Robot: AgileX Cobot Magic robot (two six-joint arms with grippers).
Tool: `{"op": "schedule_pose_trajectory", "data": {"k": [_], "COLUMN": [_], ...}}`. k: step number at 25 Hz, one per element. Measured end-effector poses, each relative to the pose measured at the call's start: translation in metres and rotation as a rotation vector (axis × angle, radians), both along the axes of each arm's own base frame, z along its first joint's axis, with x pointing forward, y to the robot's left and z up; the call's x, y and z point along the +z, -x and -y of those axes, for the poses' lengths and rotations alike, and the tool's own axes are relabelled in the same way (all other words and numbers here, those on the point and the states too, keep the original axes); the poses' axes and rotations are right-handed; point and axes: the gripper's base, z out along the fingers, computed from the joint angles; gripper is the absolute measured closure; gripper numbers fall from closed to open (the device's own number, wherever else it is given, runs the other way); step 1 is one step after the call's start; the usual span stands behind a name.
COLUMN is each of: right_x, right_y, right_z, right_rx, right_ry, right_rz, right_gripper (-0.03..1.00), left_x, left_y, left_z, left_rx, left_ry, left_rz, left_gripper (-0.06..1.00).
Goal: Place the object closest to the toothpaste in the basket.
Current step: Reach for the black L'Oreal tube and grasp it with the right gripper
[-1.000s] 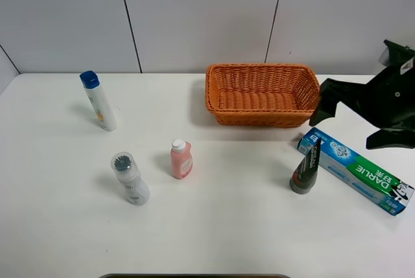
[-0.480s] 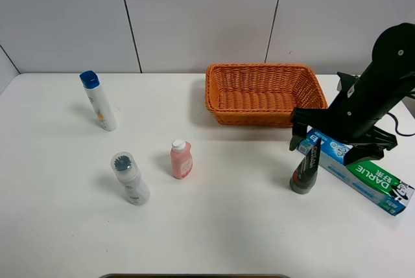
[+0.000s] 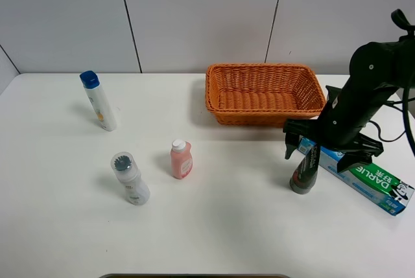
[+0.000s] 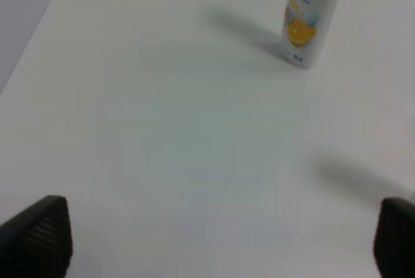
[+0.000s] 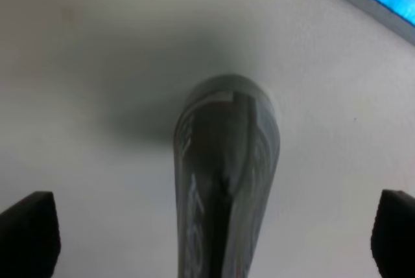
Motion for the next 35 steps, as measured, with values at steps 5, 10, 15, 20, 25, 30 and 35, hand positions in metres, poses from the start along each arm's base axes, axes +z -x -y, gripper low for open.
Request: {"op": "schedule_pose_trajectory", "data": {"k": [5, 10, 15, 20, 25, 30, 35], "right_x": [-0.009, -0.02, -0.026, -0.027, -0.027, -0.027, -0.027], "right_y": [-0.002, -0.005, -0.006, -0.007, -0.007, -0.007, -0.006], "right_z": [-0.001, -0.001, -0.001, -0.002, -0.002, -0.002, -0.002], "right_rx": [-0.001, -0.001, -0.002, -0.003, -0.003, -0.003, -0.019], "right_ry": [0.005, 0.013, 0.016, 0.016, 0.016, 0.017, 0.016], "right_rz": [-0.02, -0.048, -0.056, -0.059, -0.059, -0.062, -0.064], "right_gripper": [-0.02, -0.02, -0.02, -0.02, -0.02, 0.13, 0.45], "left_x": [0.0, 0.0, 0.0, 0.0, 0.0, 0.0, 0.0], "left_y": [0.0, 0.0, 0.0, 0.0, 0.0, 0.0, 0.0], "left_z": [0.0, 0.0, 0.0, 0.0, 0.0, 0.0, 0.0], "left_rx": [0.0, 0.0, 0.0, 0.0, 0.0, 0.0, 0.0], "left_ry": [0.0, 0.0, 0.0, 0.0, 0.0, 0.0, 0.0], "left_rz": [0.0, 0.0, 0.0, 0.0, 0.0, 0.0, 0.0], "left_gripper": [0.0, 0.0, 0.0, 0.0, 0.0, 0.0, 0.0]}}
